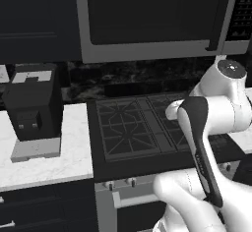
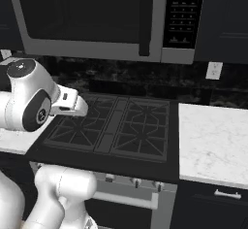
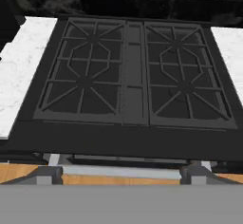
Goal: Navigate to the toaster oven.
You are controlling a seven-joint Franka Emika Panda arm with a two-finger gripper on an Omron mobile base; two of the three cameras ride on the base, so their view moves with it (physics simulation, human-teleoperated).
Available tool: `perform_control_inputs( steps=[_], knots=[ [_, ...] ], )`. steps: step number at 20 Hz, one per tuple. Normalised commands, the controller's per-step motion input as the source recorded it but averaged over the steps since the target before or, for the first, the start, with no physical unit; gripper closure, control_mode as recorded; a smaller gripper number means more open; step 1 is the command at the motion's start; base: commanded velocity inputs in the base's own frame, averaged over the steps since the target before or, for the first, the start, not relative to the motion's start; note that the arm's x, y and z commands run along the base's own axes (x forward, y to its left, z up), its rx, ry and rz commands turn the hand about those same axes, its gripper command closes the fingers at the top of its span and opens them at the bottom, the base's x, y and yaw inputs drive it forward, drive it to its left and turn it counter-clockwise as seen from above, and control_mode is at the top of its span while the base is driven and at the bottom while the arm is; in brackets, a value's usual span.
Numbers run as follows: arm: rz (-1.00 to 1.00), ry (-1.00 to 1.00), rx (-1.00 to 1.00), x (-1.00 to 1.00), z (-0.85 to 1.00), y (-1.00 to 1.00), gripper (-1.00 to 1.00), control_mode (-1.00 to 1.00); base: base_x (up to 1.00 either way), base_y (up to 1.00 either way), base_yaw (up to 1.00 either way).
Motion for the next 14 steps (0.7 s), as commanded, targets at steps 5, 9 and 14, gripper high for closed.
perform_control_inputs(
  steps=[5,9,14],
  knots=[
    [0.00,-0.17,0.00,-0.54,0.01,-0.12,-1.00,1.00,-0.19,-0.14,-0.01],
    [0.00,0.00,0.00,0.00,0.00,0.00,-1.00,1.00,-1.00,-0.97,-0.11],
    [0.00,0.00,0.00,0.00,0.00,0.00,-1.00,1.00,-0.99,-0.50,-0.19]
  ],
)
